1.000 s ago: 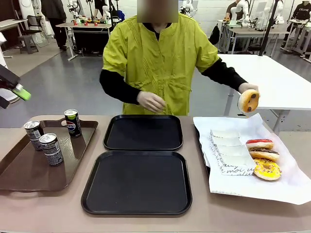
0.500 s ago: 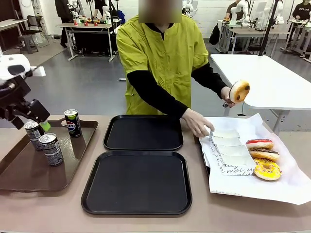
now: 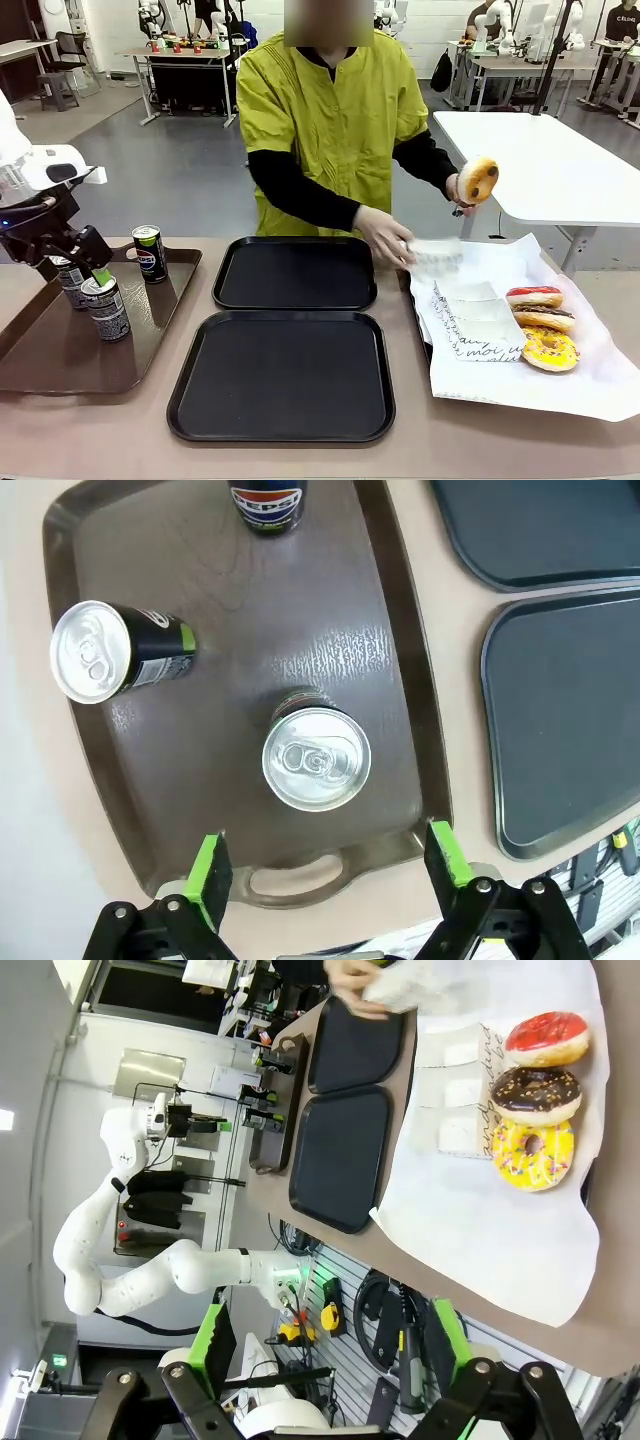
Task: Set up donuts and drinks on trays.
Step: Pick up one Pepsi coke and place it on the Flat Tray.
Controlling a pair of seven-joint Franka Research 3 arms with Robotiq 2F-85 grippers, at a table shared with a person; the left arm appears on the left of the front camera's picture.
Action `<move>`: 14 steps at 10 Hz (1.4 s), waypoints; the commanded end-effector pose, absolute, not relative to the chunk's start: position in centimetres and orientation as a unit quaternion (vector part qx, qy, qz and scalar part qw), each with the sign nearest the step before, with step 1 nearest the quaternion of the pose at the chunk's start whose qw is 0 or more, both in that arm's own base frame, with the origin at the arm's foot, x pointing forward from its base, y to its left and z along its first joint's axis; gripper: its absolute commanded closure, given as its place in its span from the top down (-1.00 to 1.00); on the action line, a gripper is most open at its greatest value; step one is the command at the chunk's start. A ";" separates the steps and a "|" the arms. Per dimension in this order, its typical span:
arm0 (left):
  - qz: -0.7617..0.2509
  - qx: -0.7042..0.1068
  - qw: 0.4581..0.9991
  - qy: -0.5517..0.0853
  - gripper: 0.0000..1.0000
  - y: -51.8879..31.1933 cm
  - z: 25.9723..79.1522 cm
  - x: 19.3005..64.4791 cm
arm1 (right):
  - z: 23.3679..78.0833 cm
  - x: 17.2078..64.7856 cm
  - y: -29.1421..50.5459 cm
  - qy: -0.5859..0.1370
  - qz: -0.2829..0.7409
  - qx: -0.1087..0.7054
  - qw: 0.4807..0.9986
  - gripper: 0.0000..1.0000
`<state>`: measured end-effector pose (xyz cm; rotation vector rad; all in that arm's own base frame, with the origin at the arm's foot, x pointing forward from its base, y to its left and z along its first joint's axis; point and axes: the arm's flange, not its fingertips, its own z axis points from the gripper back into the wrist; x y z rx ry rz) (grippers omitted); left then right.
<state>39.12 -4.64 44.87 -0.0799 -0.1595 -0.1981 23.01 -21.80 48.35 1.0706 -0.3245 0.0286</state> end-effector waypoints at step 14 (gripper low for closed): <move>0.010 0.021 0.996 -0.087 1.00 -6.6 41.6 43.2 | 48.4 23.0 -21.6 -0.158 0.015 0.510 0.845 1.00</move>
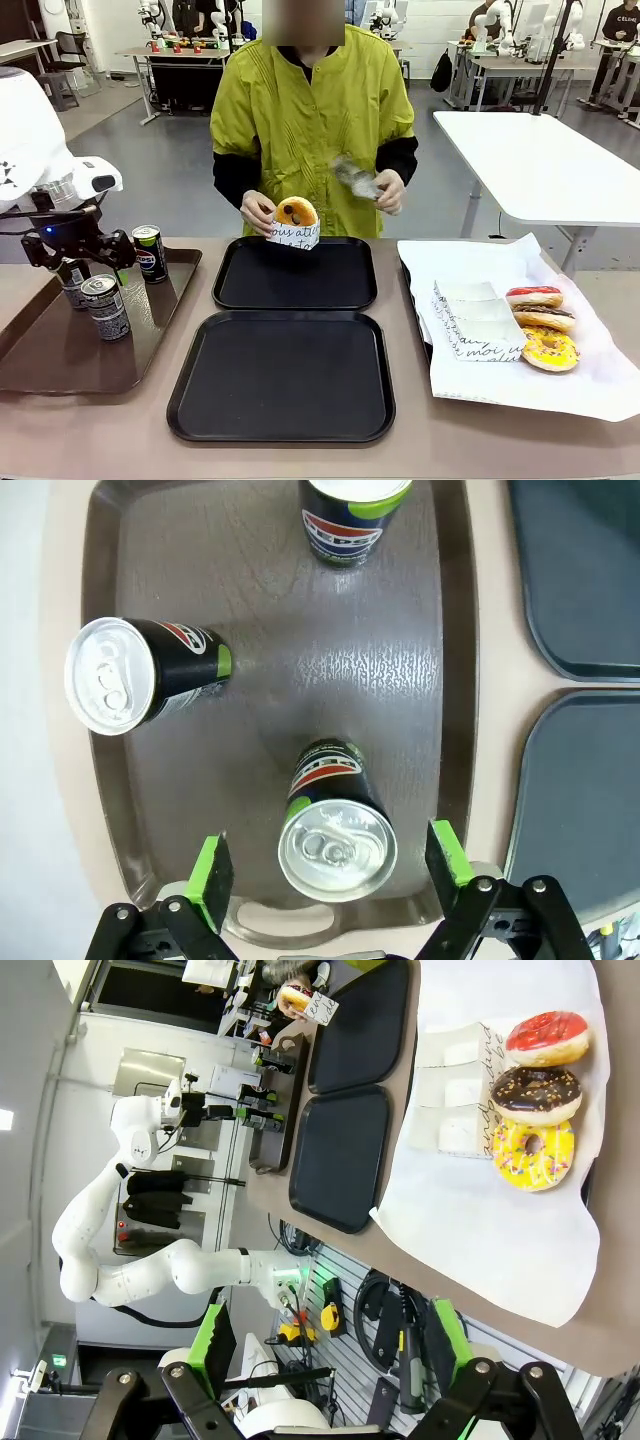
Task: Set up donuts and drinks on trays.
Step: Pick up one Pepsi coke and place it on the Flat Tray.
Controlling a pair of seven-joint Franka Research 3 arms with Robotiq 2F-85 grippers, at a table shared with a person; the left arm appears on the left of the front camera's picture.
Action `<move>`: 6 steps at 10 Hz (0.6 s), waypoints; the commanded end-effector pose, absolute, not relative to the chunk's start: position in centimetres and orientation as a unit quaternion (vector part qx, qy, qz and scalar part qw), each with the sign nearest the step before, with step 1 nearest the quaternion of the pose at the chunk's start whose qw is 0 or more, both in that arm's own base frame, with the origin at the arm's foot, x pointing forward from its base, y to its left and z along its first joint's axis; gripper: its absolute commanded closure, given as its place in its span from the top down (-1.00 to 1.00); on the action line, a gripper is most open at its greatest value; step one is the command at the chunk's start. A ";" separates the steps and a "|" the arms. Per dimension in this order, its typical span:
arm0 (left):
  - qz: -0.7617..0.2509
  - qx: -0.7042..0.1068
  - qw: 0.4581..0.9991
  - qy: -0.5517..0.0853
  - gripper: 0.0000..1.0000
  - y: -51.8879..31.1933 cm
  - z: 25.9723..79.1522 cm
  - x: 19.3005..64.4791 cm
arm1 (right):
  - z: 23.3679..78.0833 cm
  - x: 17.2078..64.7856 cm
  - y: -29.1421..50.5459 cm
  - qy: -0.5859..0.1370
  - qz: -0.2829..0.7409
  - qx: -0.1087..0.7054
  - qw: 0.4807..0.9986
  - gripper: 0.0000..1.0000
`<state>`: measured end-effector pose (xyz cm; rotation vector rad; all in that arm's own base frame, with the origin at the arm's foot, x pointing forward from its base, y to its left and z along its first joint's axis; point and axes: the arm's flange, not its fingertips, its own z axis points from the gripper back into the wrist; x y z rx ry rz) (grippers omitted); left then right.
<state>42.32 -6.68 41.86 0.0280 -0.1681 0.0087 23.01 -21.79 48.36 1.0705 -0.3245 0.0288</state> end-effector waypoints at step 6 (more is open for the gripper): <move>-0.008 0.036 0.998 -0.056 1.00 -6.7 38.6 44.3 | 48.4 23.0 -21.6 -0.158 0.015 0.510 0.845 1.00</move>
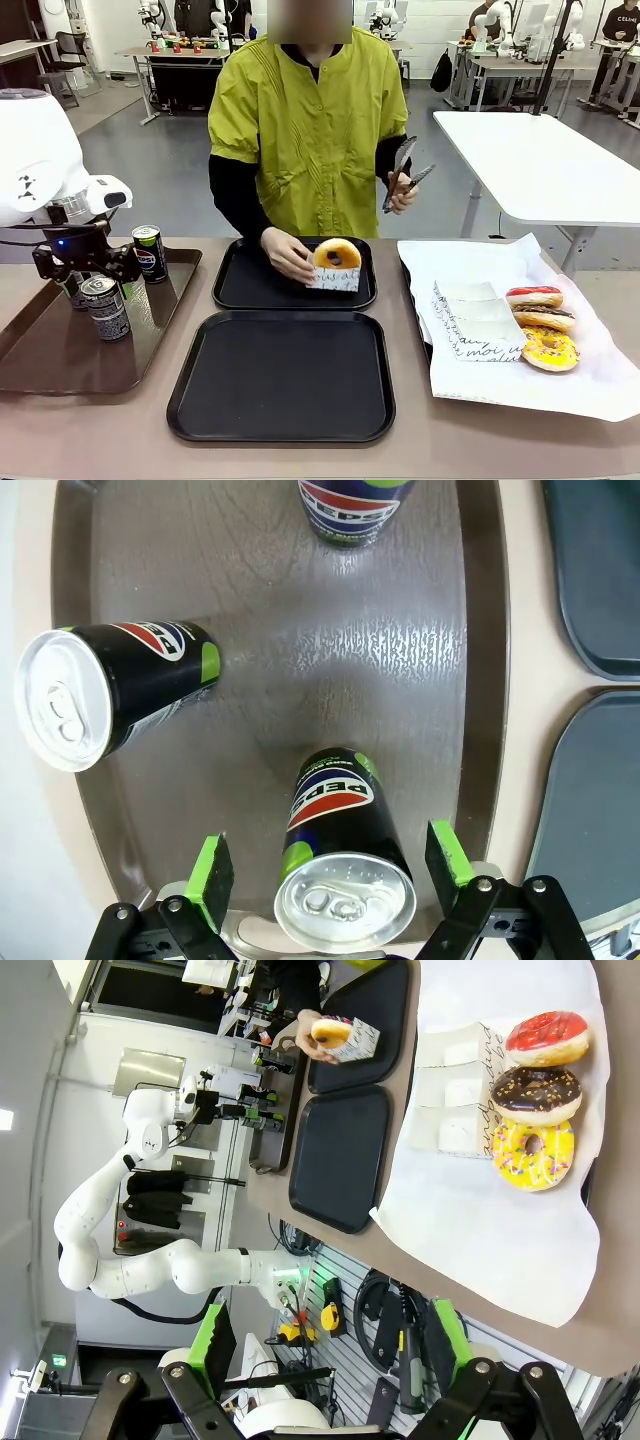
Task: Set up donuts and drinks on trays.
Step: Pick up one Pepsi coke and place it on the Flat Tray.
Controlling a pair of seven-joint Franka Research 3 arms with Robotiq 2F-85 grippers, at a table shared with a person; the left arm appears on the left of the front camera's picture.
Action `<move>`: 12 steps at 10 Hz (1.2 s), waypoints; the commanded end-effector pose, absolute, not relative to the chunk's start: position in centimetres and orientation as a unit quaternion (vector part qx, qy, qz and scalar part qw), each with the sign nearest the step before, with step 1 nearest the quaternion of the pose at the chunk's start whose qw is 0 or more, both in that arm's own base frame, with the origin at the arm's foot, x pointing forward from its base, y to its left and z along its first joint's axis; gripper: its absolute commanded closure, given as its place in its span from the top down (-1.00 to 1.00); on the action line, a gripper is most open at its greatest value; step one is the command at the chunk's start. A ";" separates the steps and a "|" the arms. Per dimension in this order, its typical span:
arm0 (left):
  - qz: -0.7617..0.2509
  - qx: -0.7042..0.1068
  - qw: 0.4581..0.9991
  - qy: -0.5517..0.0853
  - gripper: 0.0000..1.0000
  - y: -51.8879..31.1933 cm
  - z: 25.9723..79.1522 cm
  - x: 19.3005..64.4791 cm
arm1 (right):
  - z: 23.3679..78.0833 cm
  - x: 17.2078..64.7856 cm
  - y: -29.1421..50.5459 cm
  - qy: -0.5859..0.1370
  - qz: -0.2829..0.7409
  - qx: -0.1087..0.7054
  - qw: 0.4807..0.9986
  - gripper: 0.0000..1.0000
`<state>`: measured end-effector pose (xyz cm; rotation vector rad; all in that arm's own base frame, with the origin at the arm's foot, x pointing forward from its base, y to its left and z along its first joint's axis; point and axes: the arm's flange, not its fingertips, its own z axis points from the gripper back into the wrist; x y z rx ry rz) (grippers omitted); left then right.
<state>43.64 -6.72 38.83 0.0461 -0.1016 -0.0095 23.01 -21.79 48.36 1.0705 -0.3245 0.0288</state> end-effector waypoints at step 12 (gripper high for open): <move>-0.009 0.037 0.999 -0.020 -0.40 -6.7 37.7 44.1 | 48.4 23.0 -21.6 -0.158 0.015 0.510 0.845 1.00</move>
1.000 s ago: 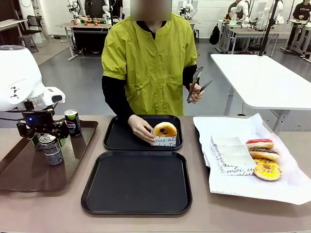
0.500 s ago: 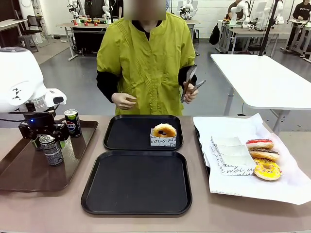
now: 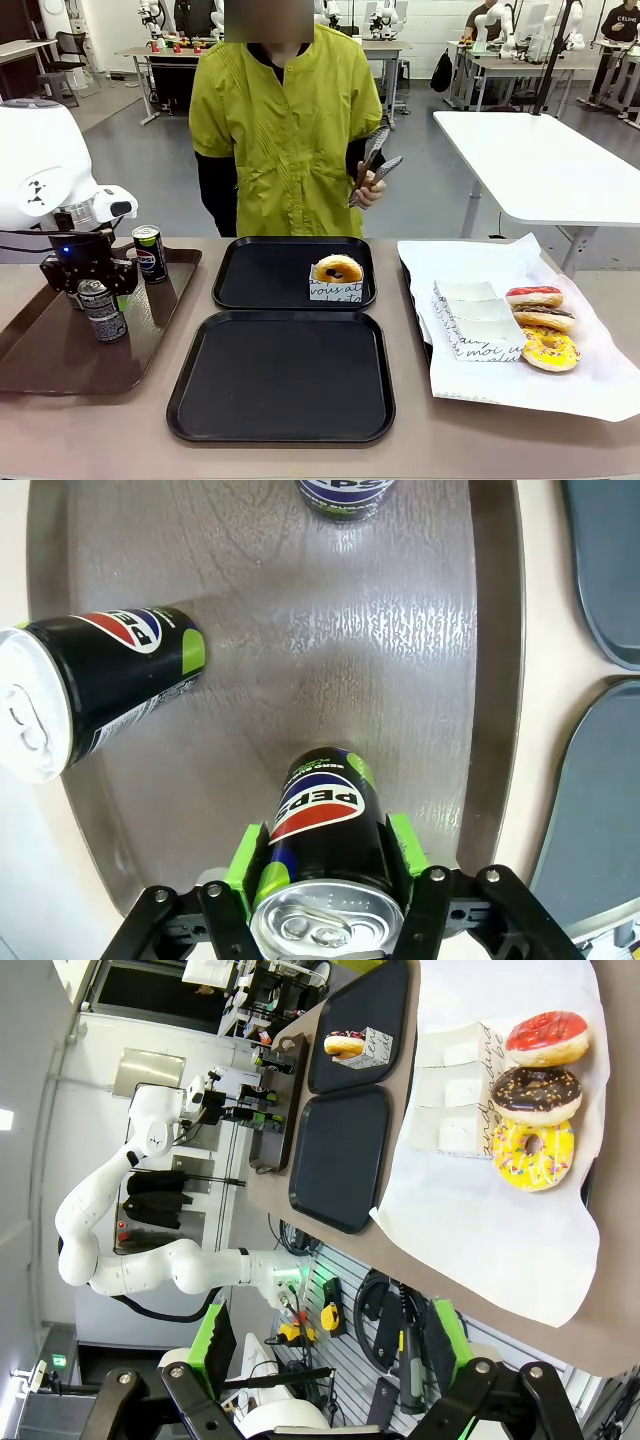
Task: Set up donuts and drinks on trays.
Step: Pick up one Pepsi coke and place it on the Flat Tray.
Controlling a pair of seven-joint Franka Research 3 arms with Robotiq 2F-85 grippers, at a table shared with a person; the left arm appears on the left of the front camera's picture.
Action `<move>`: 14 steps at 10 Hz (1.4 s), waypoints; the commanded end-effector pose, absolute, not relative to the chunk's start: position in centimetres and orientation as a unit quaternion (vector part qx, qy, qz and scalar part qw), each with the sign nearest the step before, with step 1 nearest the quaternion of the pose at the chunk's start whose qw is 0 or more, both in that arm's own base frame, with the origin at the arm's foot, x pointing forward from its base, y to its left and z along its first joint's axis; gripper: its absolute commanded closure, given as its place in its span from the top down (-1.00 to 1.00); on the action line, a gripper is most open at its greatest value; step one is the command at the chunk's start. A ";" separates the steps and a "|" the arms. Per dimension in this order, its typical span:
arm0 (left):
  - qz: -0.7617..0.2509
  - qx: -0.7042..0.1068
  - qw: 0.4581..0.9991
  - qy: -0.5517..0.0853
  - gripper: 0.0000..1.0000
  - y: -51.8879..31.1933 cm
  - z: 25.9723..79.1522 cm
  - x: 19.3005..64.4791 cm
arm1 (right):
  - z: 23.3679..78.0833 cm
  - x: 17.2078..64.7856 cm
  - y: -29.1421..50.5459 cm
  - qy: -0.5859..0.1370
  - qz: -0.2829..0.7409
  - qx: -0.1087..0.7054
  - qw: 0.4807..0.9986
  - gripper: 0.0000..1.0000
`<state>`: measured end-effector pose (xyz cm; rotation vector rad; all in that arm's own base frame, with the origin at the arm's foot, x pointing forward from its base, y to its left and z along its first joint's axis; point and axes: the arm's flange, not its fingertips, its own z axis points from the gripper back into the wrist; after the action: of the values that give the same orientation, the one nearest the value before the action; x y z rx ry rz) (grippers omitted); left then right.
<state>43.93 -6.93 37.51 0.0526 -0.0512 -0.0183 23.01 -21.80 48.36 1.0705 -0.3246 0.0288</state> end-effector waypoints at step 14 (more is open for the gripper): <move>-0.028 0.061 0.997 -0.041 0.19 -9.3 46.7 38.5 | 48.4 23.0 -21.6 -0.158 0.015 0.510 0.845 1.00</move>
<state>39.99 -8.84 44.37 0.0964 -0.0647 -0.0672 23.03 -21.78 48.35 1.0703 -0.3239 0.0290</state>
